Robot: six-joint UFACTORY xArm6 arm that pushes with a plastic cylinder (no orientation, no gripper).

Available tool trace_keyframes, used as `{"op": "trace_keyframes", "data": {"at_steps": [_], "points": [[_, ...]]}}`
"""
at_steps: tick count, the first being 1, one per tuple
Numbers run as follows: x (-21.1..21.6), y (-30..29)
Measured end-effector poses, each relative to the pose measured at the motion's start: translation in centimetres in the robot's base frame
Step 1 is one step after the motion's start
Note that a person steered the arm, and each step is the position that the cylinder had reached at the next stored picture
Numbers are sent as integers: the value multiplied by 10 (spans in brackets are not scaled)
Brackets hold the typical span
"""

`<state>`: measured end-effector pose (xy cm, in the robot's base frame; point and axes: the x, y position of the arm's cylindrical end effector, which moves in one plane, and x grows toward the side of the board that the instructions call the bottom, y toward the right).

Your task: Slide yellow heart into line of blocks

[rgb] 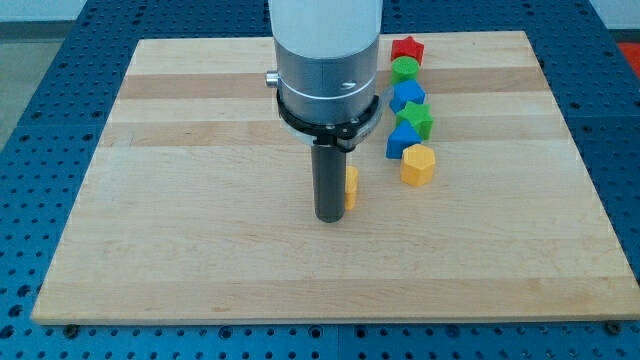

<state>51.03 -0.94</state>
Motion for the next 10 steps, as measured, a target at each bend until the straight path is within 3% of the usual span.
{"op": "trace_keyframes", "data": {"at_steps": [1,6,8,10], "points": [[-1,-21],[-31,-18],[-31,40],[-31,63]]}}
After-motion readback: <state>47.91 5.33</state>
